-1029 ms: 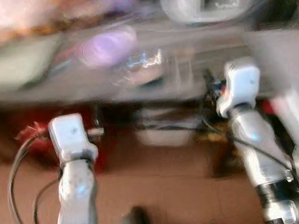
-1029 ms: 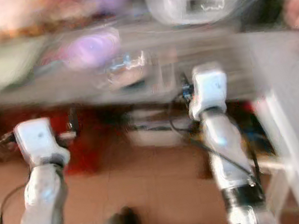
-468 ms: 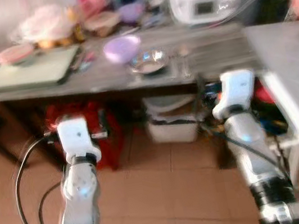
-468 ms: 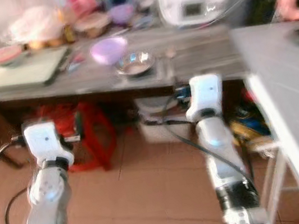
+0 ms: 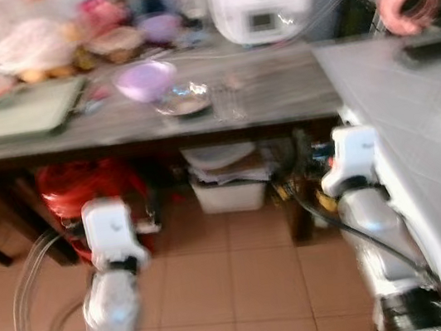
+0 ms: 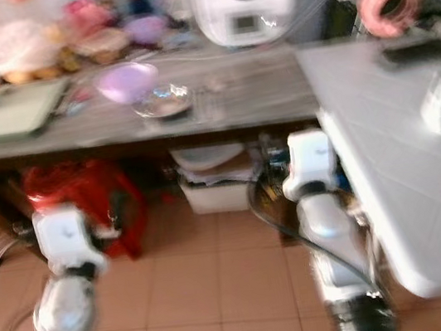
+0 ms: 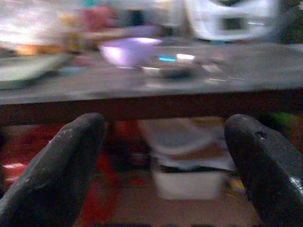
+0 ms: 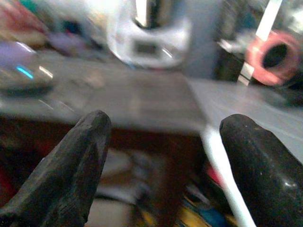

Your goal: Setting the table

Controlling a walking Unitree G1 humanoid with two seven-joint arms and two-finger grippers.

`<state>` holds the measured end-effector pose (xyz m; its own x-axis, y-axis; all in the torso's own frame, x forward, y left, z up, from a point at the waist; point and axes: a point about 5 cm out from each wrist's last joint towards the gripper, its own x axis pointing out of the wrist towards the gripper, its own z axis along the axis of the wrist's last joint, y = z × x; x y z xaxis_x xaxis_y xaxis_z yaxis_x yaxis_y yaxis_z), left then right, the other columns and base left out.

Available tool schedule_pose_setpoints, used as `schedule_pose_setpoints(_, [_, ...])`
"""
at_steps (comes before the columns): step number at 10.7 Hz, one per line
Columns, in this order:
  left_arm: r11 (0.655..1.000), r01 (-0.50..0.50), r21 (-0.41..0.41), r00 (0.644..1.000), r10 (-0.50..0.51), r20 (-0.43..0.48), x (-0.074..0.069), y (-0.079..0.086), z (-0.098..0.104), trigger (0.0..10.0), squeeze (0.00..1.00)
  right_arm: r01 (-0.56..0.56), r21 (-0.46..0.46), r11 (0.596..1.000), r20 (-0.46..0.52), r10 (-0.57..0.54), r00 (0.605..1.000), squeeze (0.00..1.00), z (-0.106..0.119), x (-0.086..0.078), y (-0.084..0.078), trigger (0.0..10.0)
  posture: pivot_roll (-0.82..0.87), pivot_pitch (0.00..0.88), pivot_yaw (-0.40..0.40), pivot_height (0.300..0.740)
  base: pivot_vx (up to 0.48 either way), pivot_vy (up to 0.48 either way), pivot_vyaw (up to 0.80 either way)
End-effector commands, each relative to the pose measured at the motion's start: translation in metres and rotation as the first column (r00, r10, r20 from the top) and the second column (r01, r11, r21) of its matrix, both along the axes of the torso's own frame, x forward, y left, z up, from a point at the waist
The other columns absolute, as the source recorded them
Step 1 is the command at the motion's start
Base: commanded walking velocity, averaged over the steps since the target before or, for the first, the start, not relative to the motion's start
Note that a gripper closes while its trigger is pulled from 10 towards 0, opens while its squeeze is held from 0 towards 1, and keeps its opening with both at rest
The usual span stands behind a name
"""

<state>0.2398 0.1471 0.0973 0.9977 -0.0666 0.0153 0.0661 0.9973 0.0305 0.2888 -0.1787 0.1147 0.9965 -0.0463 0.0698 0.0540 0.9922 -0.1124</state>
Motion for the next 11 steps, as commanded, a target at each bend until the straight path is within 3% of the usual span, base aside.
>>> schedule_pose_setpoints(1, [1.000,0.008,0.017,1.000,-0.008,0.003,0.000,0.003,0.002,10.0,0.00,0.005,0.016,1.000,0.021,-0.006,1.000,0.00,0.006,-0.001,0.001,10.0,0.00,0.020,0.053,0.740,0.000,-0.461,-0.80])
schedule_pose_setpoints(4, [0.999,0.030,0.030,0.999,-0.031,0.022,0.005,0.004,0.009,10.0,0.00,-0.001,-0.004,1.000,0.047,0.001,0.999,0.00,0.012,0.003,0.002,10.0,0.00,0.034,0.083,0.740,0.000,-0.458,-0.62])
schedule_pose_setpoints(8, [0.998,0.010,0.058,0.999,-0.012,0.038,0.005,0.004,0.014,10.0,0.00,-0.046,-0.015,0.999,0.063,0.047,0.997,0.00,0.019,0.010,0.009,10.0,0.01,0.077,0.080,0.740,0.000,-0.443,0.00])
schedule_pose_setpoints(11, [0.997,0.038,0.067,0.999,-0.039,0.013,0.006,-0.006,0.010,10.0,0.00,-0.092,-0.017,0.996,0.065,0.093,0.994,0.00,0.021,0.012,0.021,10.0,0.00,0.082,0.076,0.740,0.405,-0.186,0.00])
